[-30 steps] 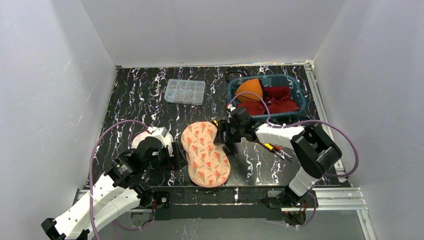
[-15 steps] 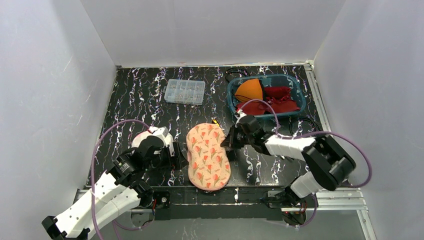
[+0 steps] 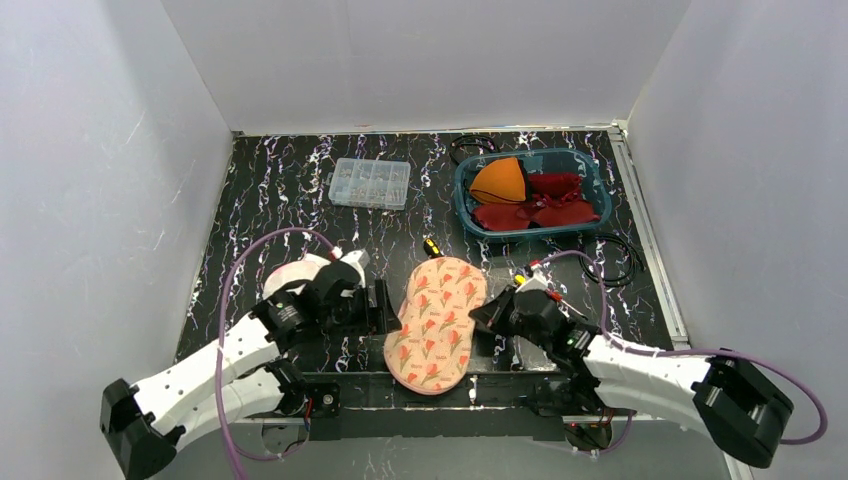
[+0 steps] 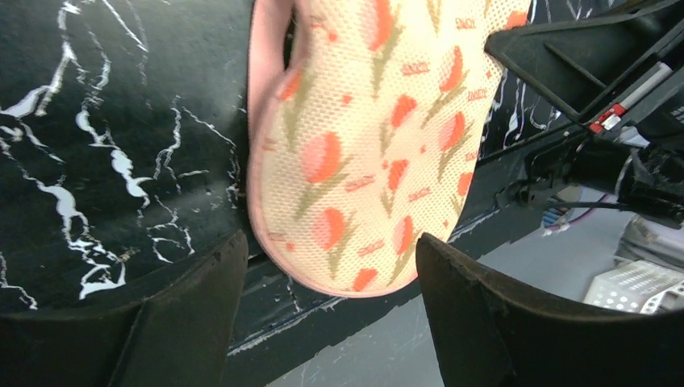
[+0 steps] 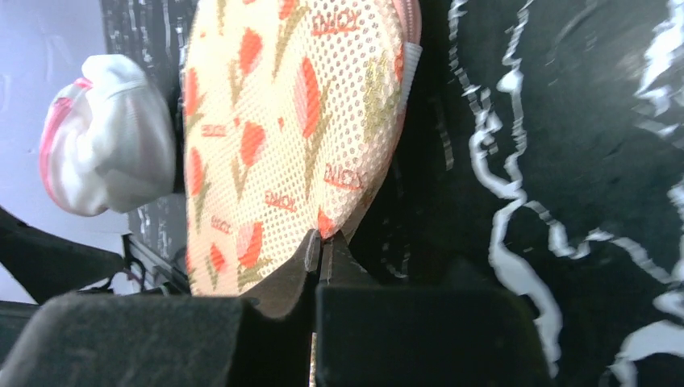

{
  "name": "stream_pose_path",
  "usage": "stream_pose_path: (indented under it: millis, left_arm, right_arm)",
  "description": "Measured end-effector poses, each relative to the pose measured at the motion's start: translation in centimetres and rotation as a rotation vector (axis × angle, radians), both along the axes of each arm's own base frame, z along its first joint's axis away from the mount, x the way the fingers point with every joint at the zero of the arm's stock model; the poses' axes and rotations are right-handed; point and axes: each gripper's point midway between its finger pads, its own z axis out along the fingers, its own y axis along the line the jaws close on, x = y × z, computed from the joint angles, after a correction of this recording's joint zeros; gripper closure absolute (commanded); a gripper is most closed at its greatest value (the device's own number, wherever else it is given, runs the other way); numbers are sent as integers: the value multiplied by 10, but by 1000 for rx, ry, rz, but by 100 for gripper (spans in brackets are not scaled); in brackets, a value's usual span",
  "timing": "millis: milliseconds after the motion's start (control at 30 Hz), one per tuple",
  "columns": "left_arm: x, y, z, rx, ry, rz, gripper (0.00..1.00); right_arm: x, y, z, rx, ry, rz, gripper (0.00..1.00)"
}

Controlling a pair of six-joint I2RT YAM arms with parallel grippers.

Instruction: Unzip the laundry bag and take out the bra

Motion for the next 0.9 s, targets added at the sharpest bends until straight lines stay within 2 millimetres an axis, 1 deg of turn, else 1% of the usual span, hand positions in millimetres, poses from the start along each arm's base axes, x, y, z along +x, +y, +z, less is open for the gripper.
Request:
stream_pose_path:
  millis: [100, 233, 300, 333, 367, 467, 567, 600, 633, 667, 700, 767, 800, 833, 900]
  left_arm:
    - [-6, -15, -1, 28, -20, -30, 24]
    - [-16, -34, 6, 14, -66, -43, 22]
    - [-19, -36, 7, 12, -75, -22, 20]
    - [-21, -36, 8, 9, -79, -8, 16]
    - [-23, -35, 8, 5, -82, 10, 15]
    - [-33, -29, 4, -3, -80, 45, 11]
    - [-44, -18, -5, 18, -58, 62, 10]
    - [-47, -15, -8, 31, -50, 67, 10]
    - [-49, -13, -10, 46, -44, 72, 10]
    - [-50, -10, -14, 64, -36, 75, 10]
    - [-51, -8, -16, 79, -34, 76, 10]
    - [-53, -3, -21, 113, -28, 77, 10]
    - [-54, 0, -23, 128, -27, 75, 11]
    - [-54, 2, -24, 138, -27, 74, 11]
    - [-55, 5, -24, 146, -29, 70, 11]
  right_arm:
    - [-9, 9, 5, 28, -22, -53, 99]
    - [-23, 29, 9, 42, -23, -103, 99]
    - [-23, 37, 8, 43, -21, -153, 99]
    - [-22, 41, 9, 51, -20, -181, 99]
    - [-21, 44, 9, 60, -18, -205, 99]
    - [-15, 44, 8, 82, -19, -282, 99]
    - [-10, 42, 7, 66, -44, -317, 51]
    - [-9, 43, 9, 43, -61, -306, 37]
    - [-8, 45, 14, 33, -74, -299, 27]
    - [-7, 48, 18, 23, -84, -287, 20]
    - [-7, 50, 23, 11, -97, -271, 15]
    - [-9, 51, 34, -8, -119, -233, 10]
    - [-11, 49, 40, -17, -129, -211, 5]
    - [-13, 46, 44, -27, -138, -190, 3]
    - [-12, 38, 51, -46, -150, -154, 2]
